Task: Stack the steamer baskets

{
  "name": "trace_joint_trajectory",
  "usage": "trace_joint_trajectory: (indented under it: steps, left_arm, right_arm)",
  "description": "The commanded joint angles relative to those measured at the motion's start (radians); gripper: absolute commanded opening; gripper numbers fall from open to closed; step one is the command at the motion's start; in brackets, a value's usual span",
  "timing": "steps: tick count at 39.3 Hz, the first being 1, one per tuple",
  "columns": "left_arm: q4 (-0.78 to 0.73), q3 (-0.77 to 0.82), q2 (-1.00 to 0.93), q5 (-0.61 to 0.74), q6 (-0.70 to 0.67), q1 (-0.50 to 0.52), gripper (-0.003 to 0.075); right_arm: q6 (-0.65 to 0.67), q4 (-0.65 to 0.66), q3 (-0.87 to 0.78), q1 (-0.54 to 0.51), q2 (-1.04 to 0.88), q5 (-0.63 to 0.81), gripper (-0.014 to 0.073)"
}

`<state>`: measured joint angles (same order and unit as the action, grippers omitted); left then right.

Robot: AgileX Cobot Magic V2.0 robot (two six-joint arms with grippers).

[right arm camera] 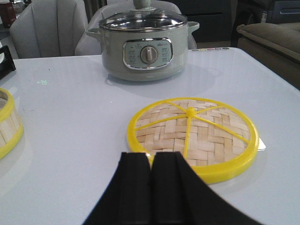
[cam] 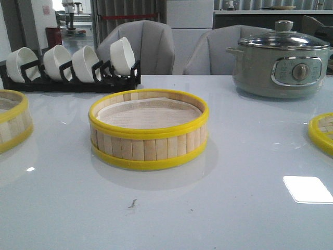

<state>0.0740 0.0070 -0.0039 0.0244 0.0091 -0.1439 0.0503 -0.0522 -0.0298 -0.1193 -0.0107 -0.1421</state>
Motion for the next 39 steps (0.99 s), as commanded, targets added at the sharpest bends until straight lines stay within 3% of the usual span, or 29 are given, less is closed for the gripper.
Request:
trace_joint_trajectory:
  steps: [1, 15, 21, 29, 39]
  left_arm:
    - [0.000, 0.001, -0.013, 0.082, -0.002, 0.001, 0.0088]
    - [-0.027, -0.001, -0.010, 0.078, -0.002, -0.004, 0.0087]
    - [0.035, -0.106, 0.107, 0.025, -0.002, -0.004, 0.0088]
    - [-0.003, -0.511, 0.513, -0.199, -0.002, -0.067, 0.0088]
    - [-0.094, -1.232, 1.010, -0.728, -0.002, -0.095, 0.0088]
  right_arm:
    - [-0.009, -0.001, 0.015, 0.002, -0.021, 0.083, 0.0057]
    - [-0.009, -0.001, 0.015, 0.002, -0.021, 0.083, 0.0057]
    - [-0.009, -0.001, 0.015, 0.002, -0.021, 0.083, 0.0057]
    - [-0.009, -0.001, 0.015, 0.002, -0.021, 0.083, 0.0057]
    - [-0.009, -0.001, 0.015, 0.002, -0.021, 0.083, 0.0057]
